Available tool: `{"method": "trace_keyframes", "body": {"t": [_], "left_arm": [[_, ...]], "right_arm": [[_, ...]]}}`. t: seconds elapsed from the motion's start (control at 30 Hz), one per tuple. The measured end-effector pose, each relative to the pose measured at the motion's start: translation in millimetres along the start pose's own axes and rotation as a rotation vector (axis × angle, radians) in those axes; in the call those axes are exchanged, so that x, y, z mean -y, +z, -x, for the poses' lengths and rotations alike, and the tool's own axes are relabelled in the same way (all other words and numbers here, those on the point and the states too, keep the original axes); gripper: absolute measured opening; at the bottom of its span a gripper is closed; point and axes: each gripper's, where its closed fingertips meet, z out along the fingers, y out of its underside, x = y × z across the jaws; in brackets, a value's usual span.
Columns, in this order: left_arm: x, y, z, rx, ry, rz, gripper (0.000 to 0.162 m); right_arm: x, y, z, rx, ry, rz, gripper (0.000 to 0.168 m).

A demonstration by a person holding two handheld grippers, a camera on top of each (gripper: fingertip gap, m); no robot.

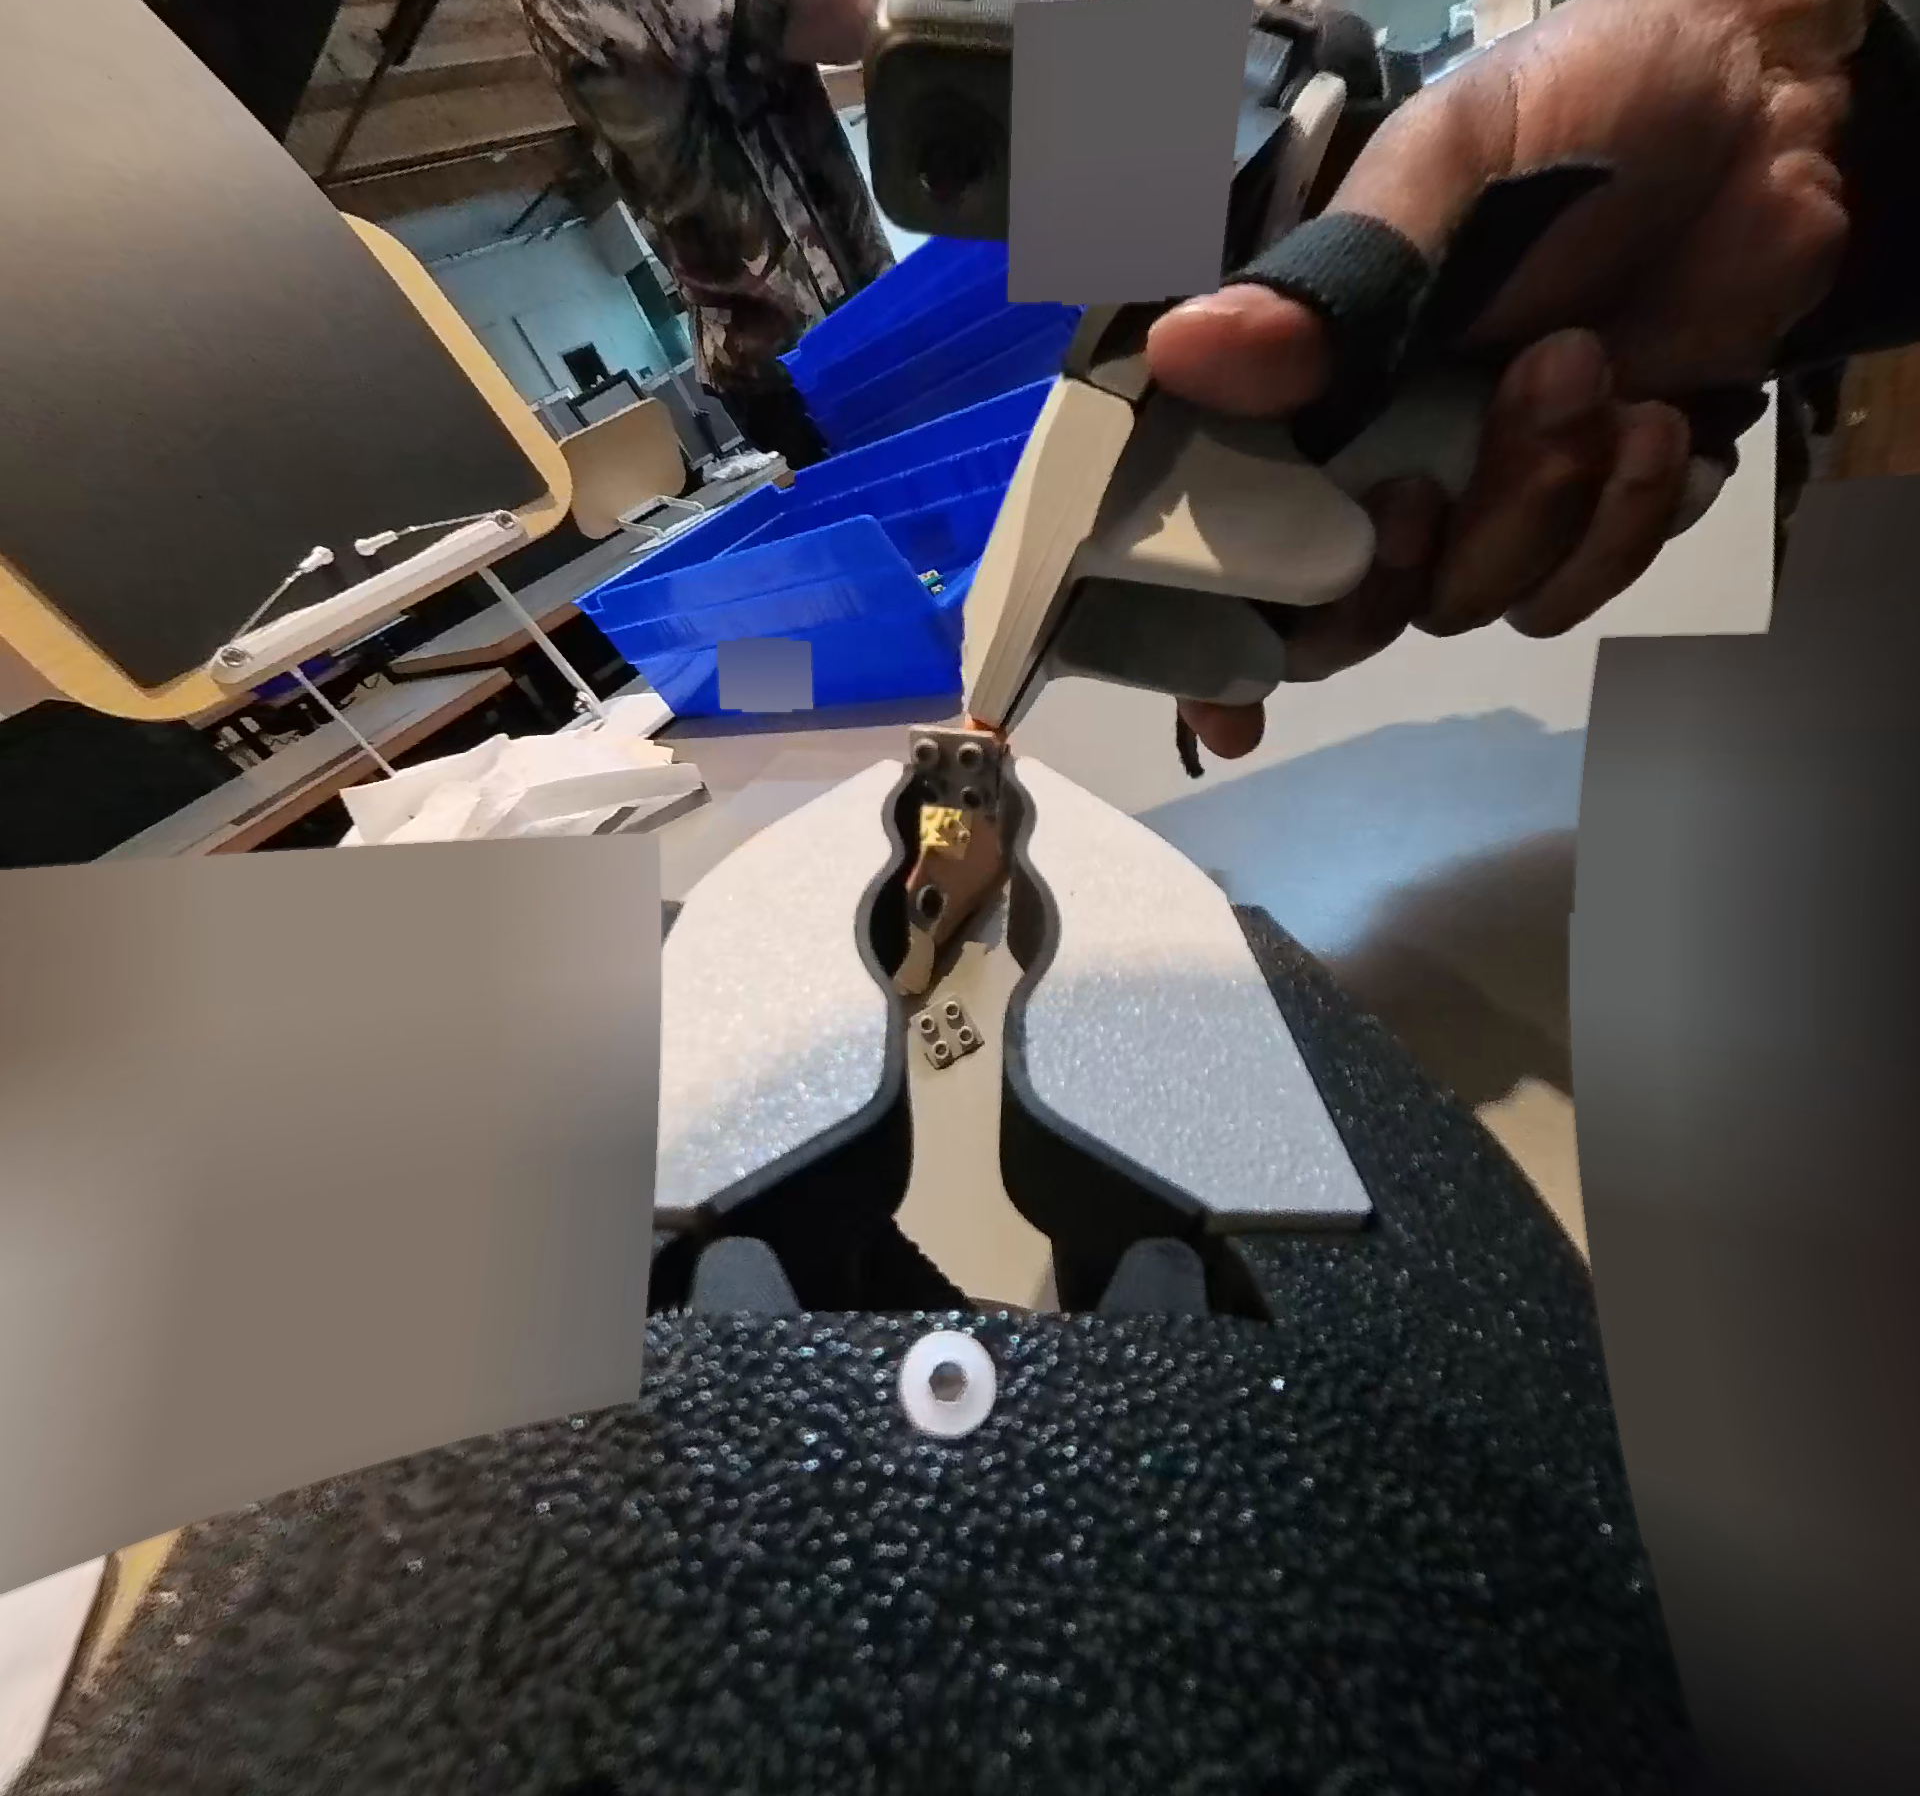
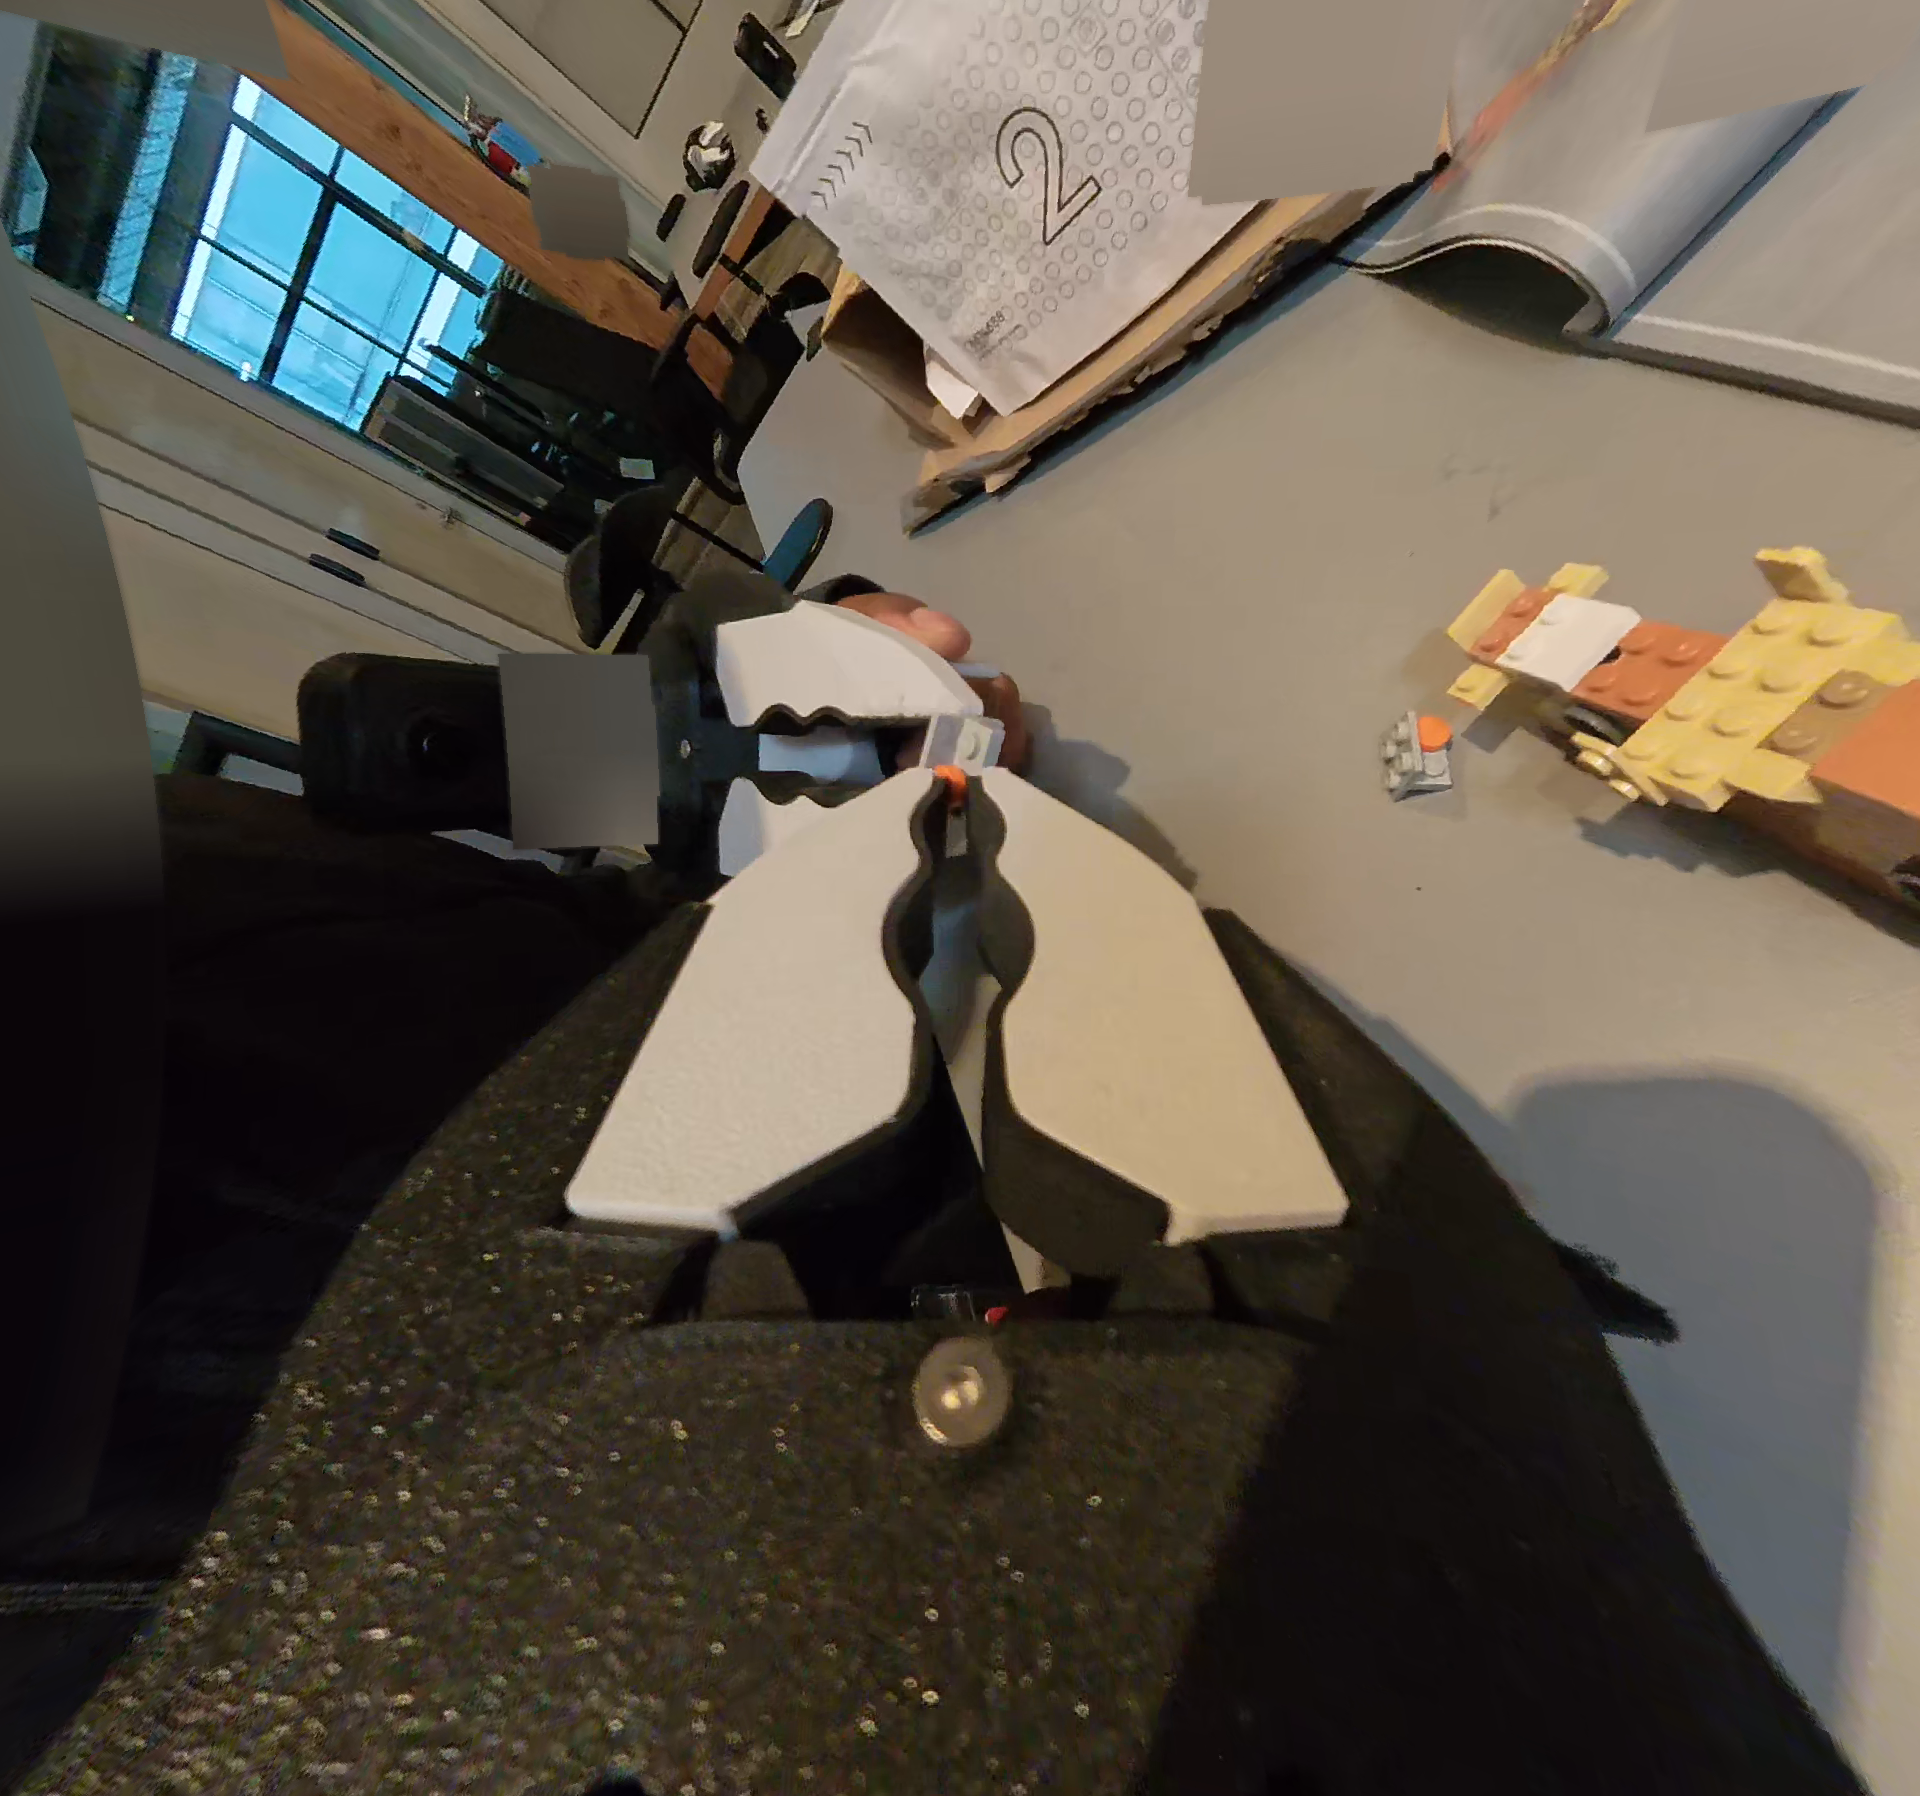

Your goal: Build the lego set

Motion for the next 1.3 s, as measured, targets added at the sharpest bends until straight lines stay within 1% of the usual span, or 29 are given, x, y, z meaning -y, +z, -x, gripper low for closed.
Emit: {"method": "trace_keyframes", "body": {"t": [0.4,0.9,1.17,1.3], "left_arm": [[4,0,0,0.02,0.022,-0.029,0.013],[8,-1,-2,0.023,0.044,-0.057,0.013],[11,-3,-2,0.028,0.06,-0.079,0.012],[15,-4,-2,0.028,0.068,-0.103,0.012]], "right_arm": [[1,-2,3,-0.038,-0.052,-0.004,0.003],[0,-4,6,-0.034,-0.054,-0.016,0.004],[0,-5,8,-0.016,-0.044,-0.02,0.008],[1,-6,11,0.019,-0.024,-0.022,0.008]]}}
